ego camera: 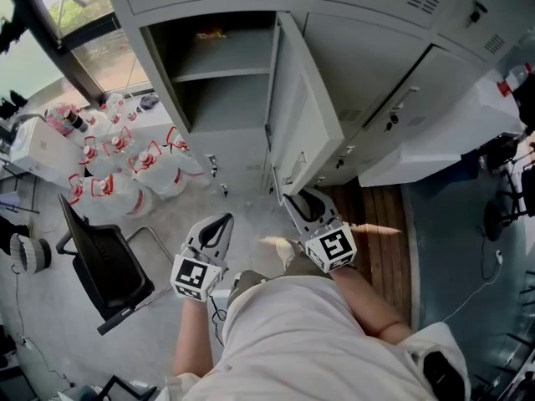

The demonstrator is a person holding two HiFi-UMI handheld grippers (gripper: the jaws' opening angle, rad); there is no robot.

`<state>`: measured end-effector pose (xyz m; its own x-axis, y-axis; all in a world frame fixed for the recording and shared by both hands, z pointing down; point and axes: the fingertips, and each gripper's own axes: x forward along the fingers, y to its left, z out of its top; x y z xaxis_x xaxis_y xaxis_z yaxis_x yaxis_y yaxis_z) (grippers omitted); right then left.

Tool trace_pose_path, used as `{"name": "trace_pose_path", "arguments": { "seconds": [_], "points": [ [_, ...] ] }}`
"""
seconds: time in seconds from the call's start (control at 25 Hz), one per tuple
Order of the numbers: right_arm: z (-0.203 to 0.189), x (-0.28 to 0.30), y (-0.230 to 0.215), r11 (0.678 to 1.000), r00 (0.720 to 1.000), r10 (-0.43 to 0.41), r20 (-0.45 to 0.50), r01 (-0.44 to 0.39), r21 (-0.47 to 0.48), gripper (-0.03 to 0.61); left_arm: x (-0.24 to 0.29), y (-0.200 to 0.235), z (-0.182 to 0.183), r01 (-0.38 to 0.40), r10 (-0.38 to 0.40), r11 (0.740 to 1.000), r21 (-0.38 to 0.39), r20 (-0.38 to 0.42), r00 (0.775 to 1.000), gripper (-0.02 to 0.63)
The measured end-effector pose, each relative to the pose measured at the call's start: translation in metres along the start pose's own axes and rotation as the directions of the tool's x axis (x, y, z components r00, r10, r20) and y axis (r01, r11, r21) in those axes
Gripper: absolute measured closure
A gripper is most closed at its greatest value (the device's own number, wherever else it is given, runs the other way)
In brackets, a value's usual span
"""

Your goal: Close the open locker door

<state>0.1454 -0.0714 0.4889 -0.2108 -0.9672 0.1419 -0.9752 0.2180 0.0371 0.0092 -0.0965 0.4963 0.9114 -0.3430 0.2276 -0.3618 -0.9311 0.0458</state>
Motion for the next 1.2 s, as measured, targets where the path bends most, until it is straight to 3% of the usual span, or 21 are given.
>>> {"name": "trace_pose_path", "arguments": {
  "seconds": [0.6, 1.2],
  "points": [
    [0.007, 0.024, 0.032, 0.999, 0.999, -0.035, -0.004, 0.035, 0.034, 0.454, -0.043, 0.018, -0.010, -0.042, 0.042, 0.999, -0.014, -0.001, 0.999, 0.611],
    [0.013, 0.065, 0.067, 0.992, 0.993, -0.114, 0.011, 0.113, 0.052, 0.469, -0.126, 0.055, -0.030, -0.110, 0.110, 0.994, -0.017, 0.008, 0.994, 0.611]
  ]
}}
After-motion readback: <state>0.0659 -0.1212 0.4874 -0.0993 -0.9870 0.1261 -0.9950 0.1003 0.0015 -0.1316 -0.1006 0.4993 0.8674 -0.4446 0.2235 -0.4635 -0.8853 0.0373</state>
